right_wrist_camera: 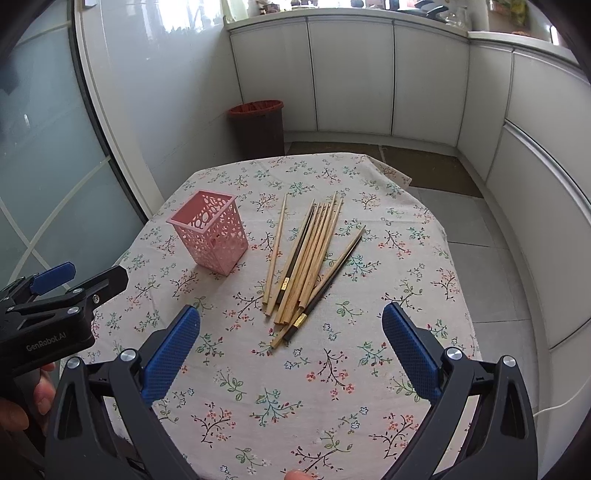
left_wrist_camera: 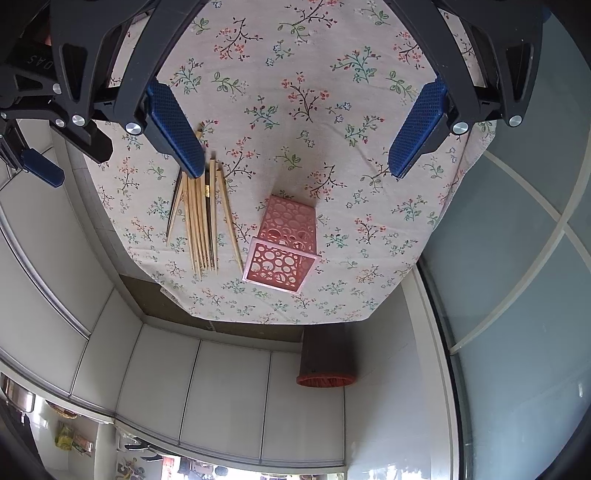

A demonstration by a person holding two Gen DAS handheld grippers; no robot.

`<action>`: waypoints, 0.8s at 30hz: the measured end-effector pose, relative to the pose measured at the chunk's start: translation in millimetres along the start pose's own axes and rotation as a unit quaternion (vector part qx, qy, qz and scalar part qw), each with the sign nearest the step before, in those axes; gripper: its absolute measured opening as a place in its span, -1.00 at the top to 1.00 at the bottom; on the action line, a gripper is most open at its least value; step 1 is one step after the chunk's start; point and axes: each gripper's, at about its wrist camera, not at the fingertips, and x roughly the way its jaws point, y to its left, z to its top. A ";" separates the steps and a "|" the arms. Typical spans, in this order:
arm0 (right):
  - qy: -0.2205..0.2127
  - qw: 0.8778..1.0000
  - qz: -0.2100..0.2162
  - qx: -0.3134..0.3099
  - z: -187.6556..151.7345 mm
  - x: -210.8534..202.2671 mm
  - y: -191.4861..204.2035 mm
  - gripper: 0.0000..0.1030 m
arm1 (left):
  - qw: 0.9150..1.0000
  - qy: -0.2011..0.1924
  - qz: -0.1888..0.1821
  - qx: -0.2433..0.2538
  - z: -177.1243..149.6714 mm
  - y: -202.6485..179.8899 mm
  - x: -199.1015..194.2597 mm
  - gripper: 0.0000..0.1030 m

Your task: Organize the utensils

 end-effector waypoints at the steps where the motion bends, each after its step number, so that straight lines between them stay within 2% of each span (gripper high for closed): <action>1: -0.001 1.000 0.003 0.003 0.6 -0.7 -1.0 -0.87 | 1.000 0.000 0.000 0.000 -0.1 0.4 0.0 -0.86; 24: 0.003 1.000 0.003 0.003 1.4 2.2 -1.7 -0.87 | 1.000 0.006 0.002 0.003 -0.8 -0.9 4.3 -0.86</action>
